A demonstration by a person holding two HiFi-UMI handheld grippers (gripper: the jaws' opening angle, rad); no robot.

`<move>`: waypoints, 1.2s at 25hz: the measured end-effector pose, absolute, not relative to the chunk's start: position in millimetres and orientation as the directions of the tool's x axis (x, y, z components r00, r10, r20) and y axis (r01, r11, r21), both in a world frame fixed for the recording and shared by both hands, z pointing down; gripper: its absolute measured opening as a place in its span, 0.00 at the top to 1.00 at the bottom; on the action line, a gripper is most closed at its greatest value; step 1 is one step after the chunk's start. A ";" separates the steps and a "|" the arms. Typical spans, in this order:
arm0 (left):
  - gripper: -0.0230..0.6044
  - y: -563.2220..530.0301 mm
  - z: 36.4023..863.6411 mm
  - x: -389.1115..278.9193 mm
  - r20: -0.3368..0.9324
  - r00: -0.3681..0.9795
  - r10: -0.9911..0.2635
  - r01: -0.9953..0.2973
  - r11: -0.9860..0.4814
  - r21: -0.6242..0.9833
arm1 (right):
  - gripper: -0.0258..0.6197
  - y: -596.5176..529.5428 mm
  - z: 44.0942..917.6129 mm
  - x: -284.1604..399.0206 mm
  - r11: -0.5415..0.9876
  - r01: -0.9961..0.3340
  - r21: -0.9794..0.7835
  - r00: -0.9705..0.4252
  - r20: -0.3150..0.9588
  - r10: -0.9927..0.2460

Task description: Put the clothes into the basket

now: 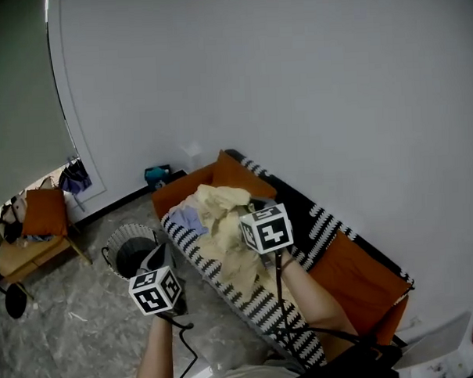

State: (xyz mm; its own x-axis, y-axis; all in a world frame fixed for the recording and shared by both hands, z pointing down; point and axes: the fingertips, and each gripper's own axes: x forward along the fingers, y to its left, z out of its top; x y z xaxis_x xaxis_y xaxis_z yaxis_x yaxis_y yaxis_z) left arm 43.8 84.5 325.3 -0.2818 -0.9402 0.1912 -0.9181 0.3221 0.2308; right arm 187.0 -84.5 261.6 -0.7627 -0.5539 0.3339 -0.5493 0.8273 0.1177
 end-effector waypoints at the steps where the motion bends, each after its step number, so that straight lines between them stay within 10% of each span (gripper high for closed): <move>1: 0.97 91.2 323.9 36.7 0.192 -0.289 -0.938 -0.915 0.330 0.232 | 0.89 -79.2 261.7 176.1 0.834 -0.539 0.119 -0.770 0.333 -0.545; 30: 0.97 54.5 335.4 -219.3 0.245 -0.573 -0.782 -0.770 0.616 0.169 | 0.89 -165.5 267.4 -117.0 0.963 -0.255 0.087 -0.907 0.323 -0.269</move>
State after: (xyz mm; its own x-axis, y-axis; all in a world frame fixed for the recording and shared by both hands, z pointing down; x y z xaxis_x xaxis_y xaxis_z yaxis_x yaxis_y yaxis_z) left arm -219.3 54.5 335.4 -0.5725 -0.7825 0.2449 -0.7696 0.6159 0.1687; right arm -117.0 -165.5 267.4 -0.9072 -0.2692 0.3232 -0.2547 0.9631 0.0873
